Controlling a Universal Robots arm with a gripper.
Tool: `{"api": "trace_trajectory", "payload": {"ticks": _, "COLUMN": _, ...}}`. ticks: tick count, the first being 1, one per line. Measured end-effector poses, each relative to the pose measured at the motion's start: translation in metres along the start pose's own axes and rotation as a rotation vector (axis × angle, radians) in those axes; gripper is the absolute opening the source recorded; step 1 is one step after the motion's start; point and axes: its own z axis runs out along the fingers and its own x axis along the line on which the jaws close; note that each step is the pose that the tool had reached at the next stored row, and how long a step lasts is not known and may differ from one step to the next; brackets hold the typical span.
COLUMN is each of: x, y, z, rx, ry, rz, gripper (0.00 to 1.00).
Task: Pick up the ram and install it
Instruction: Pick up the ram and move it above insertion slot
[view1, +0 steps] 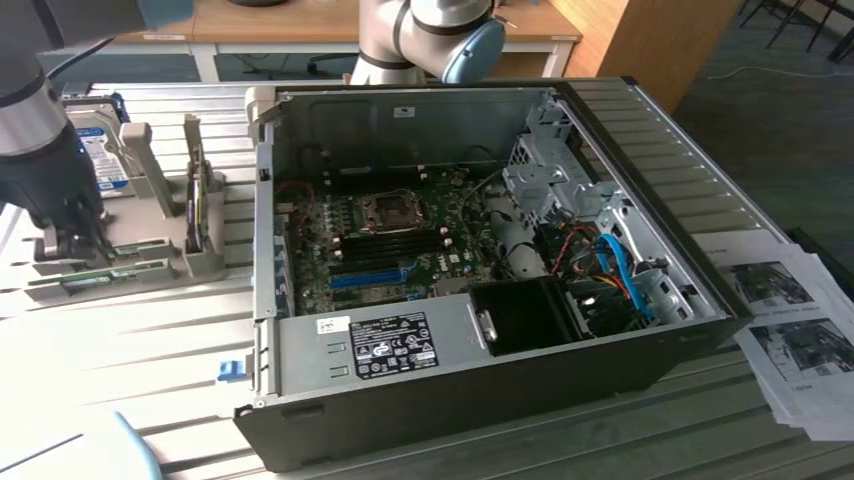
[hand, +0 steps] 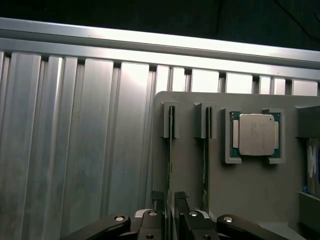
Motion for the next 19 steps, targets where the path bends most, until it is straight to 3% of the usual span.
{"api": "trace_trajectory", "payload": {"ticks": 10, "x": 0.001, "y": -0.0006, "z": 0.0122, "rx": 0.0000, "ry": 0.0000, "rz": 0.000, "gripper": 0.22}}
{"api": "trace_trajectory", "payload": {"ticks": 19, "x": 0.000, "y": -0.0008, "z": 0.0129, "rx": 0.0001, "ry": -0.0001, "rz": 0.000, "gripper": 0.22}}
